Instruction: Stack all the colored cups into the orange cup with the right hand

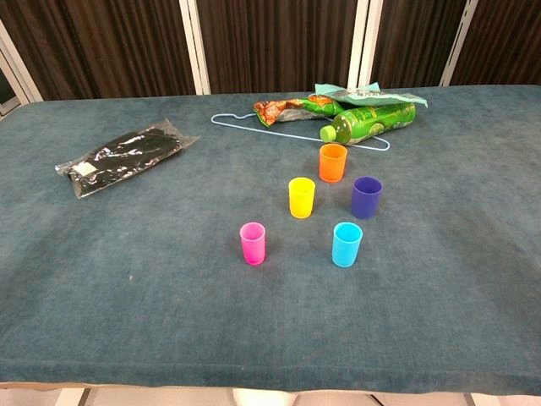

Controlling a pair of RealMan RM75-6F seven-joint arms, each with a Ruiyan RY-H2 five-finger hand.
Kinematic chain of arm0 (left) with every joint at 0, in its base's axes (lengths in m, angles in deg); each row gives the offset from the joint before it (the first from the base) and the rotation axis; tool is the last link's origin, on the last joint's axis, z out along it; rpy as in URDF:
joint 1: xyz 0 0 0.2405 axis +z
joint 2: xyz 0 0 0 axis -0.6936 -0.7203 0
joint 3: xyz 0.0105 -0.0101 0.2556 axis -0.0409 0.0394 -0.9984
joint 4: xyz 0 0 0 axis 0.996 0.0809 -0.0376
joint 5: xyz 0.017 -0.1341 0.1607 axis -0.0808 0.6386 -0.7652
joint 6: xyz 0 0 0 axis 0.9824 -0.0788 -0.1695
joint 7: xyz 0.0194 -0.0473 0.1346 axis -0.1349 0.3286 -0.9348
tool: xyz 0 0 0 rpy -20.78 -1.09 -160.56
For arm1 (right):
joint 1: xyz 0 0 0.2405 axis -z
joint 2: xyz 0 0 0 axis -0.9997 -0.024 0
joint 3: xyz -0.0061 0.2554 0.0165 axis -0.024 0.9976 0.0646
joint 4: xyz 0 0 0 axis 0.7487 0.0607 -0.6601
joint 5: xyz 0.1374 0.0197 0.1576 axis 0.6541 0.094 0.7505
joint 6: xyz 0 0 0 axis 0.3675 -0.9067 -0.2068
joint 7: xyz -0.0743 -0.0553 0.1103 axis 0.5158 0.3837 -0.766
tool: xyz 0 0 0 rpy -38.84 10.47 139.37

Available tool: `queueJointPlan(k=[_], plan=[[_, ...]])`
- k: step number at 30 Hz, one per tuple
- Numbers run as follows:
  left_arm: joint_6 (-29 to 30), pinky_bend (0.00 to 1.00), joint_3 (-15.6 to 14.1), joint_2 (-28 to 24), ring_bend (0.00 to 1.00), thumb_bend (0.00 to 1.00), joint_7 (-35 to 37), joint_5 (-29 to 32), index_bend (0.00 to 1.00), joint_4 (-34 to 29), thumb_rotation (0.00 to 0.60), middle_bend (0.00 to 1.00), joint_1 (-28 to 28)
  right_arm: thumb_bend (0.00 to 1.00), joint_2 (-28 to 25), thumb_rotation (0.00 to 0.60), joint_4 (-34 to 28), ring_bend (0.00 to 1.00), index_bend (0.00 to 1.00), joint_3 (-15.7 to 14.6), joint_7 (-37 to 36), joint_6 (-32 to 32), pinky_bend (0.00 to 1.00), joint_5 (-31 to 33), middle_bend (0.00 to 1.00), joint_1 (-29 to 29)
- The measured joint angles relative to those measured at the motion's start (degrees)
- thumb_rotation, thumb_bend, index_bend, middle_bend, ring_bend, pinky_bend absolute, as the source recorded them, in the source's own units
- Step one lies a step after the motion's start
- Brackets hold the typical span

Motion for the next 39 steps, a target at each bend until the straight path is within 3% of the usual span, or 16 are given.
queueJointPlan(k=[6,12,19,25,33,39], plan=[[0.0,0.13,0.1,0.0,0.03,0.46,-0.1,0.4,0.0,0.0,0.6,0.0,0.1,0.33,1.4,0.6,0.9,0.0,0.0,0.4,0.3,-0.8,0.0,-0.3,0.0,-0.8],[0.2,0.13,0.2,-0.3,0.03,0.46,0.4,0.4,0.0,-0.1,0.6,0.0,0.2,0.33,3.1,0.6,0.7,0.0,0.0,2.7,2.1,-7.5,0.0,0.8,0.0,-5.7],[0.8,0.13,0.5,-0.4,0.03,0.46,1.1,0.8,0.0,0.1,0.6,0.0,0.3,0.33,8.8,0.6,1.3,0.0,0.15,10.6,12.5,-23.4,0.0,10.4,0.0,-18.0],[0.9,0.13,1.0,-0.8,0.03,0.46,2.0,1.6,0.0,0.4,0.6,0.0,0.5,0.35,16.6,0.6,5.4,0.0,0.26,16.0,22.2,-31.5,0.0,21.6,0.0,-28.0],[2.0,0.13,1.0,-1.0,0.03,0.46,2.8,1.1,0.0,0.6,0.6,0.0,0.8,0.4,20.7,0.6,9.6,0.0,0.38,16.4,28.2,-34.6,0.0,28.5,0.0,-32.7],[2.3,0.13,0.9,-1.1,0.03,0.46,3.1,0.9,0.0,0.7,0.6,0.0,0.9,0.41,22.2,0.6,11.2,0.0,0.39,15.5,29.6,-33.9,0.0,31.0,0.0,-34.3]])
